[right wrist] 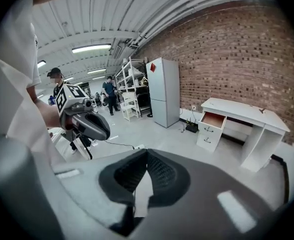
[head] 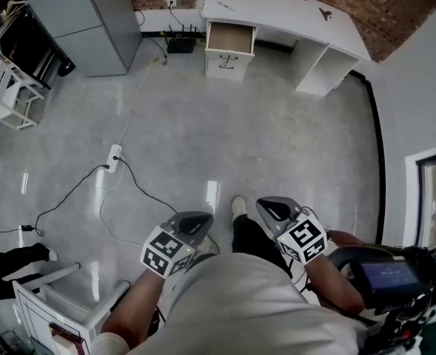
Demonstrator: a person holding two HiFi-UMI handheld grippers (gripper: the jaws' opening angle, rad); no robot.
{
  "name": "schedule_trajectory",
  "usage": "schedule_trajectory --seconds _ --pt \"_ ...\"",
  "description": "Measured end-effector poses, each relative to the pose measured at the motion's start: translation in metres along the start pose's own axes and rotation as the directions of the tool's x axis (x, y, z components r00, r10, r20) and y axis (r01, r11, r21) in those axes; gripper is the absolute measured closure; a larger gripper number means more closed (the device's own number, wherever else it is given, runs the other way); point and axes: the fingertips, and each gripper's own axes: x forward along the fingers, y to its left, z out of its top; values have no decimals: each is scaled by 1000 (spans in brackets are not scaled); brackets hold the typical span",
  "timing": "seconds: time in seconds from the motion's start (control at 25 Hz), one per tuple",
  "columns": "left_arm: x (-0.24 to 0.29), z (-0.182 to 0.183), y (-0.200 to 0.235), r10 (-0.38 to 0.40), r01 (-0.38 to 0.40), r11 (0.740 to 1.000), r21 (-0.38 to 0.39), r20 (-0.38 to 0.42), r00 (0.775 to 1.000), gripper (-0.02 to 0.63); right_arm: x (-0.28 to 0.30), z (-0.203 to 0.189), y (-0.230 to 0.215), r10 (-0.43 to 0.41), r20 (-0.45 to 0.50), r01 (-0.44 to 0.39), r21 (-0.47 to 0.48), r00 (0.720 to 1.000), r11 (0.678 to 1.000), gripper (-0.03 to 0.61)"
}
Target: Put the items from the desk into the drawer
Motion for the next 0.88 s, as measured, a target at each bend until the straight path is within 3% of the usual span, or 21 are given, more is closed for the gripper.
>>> schedule_trajectory --seconds 0.28,0.44,0.6,0.88 --pt "57 69 64 34 -34 999 -27 6 999 606 44 41 -94 30 36 -30 7 999 1000 567" --pt "93 117 98 66 -66 998 15 -10 998 586 68 77 -152 52 74 -50 -28 996 998 549" --pt "119 154 129 94 -95 995 17 22 995 575 87 87 -195 79 62 -75 -64 995 995 549" --pt "110 206 183 114 -114 993 7 24 993 574 128 133 -238 73 20 -72 -49 997 996 549"
